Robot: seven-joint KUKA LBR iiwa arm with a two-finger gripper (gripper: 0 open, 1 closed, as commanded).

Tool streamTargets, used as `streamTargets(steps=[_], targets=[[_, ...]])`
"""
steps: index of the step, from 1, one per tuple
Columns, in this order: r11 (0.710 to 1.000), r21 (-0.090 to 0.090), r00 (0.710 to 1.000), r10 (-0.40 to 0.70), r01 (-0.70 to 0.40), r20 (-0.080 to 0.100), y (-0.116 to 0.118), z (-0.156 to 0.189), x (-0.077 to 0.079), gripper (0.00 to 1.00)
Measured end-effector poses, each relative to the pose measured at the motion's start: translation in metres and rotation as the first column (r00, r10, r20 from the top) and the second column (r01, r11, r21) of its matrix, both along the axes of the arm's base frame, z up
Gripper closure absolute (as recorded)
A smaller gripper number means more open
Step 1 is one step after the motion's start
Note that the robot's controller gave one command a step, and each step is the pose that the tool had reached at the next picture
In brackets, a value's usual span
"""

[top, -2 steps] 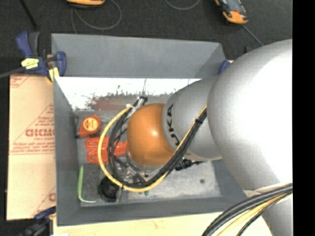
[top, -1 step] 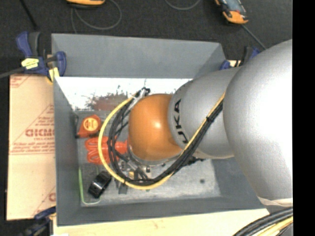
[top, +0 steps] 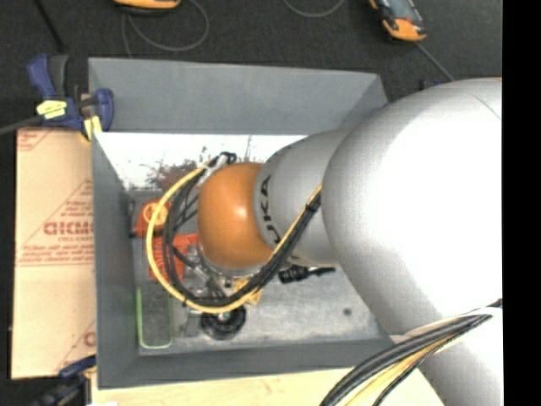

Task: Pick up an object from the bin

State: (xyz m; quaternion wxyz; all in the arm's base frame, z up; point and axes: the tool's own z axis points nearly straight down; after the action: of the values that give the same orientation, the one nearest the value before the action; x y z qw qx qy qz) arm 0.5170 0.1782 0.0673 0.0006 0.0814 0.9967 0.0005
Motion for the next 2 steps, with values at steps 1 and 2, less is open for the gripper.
streamTargets(steps=[1, 2], targets=[[1.0, 0.001, 1.0, -0.002, 0.002, 0.001, 0.0, 0.003, 0.0, 0.0], [1.0, 0.002, 1.0, 0.03, -0.03, 0.001, -0.043, 0.003, 0.024, 0.0]])
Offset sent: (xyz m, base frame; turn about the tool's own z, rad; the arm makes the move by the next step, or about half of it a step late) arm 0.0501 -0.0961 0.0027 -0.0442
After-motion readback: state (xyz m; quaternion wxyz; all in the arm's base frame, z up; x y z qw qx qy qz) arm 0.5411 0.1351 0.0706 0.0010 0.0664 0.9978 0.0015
